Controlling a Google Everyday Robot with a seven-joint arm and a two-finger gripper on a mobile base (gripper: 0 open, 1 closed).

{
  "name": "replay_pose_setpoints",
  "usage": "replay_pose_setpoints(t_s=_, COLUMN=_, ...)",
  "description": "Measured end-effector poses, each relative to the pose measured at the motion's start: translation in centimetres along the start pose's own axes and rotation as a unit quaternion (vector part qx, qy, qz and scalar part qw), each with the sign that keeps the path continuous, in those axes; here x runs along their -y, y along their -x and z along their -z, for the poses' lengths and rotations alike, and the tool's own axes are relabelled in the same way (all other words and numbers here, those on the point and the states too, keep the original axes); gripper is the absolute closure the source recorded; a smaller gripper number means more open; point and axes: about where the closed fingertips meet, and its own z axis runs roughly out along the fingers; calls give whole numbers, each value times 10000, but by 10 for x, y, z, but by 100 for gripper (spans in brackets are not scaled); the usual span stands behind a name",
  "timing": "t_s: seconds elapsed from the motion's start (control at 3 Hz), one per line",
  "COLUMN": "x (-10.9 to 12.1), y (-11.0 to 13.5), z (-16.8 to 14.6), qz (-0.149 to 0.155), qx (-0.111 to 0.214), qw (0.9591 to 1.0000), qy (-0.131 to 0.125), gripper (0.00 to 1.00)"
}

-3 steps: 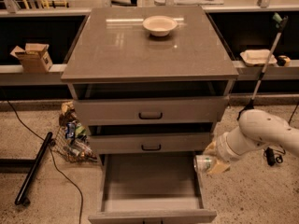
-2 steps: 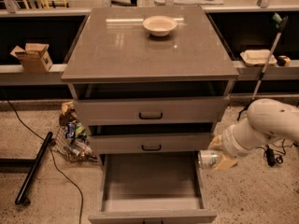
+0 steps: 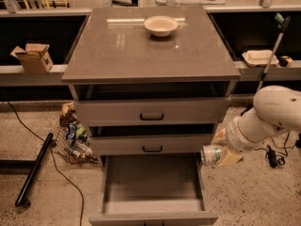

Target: Pick 7up can from bottom drawer and place on counter

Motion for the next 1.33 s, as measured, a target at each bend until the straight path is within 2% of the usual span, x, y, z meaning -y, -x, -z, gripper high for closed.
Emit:
replay_pose_setpoints(t_s=0.33, x=9, y=6, z=38, qz=58, qx=78, qw=9999, qy=-69, gripper=100)
replay_pose_setpoints(t_s=1.0, x=51, y=39, z=161, qz=291, qx=349, qw=9986, qy=-284, gripper=100)
replay_pose_setpoints(t_s=1.33, x=51, y=39, z=160, qz=291, qx=350, qw=9986, qy=-279, gripper=100)
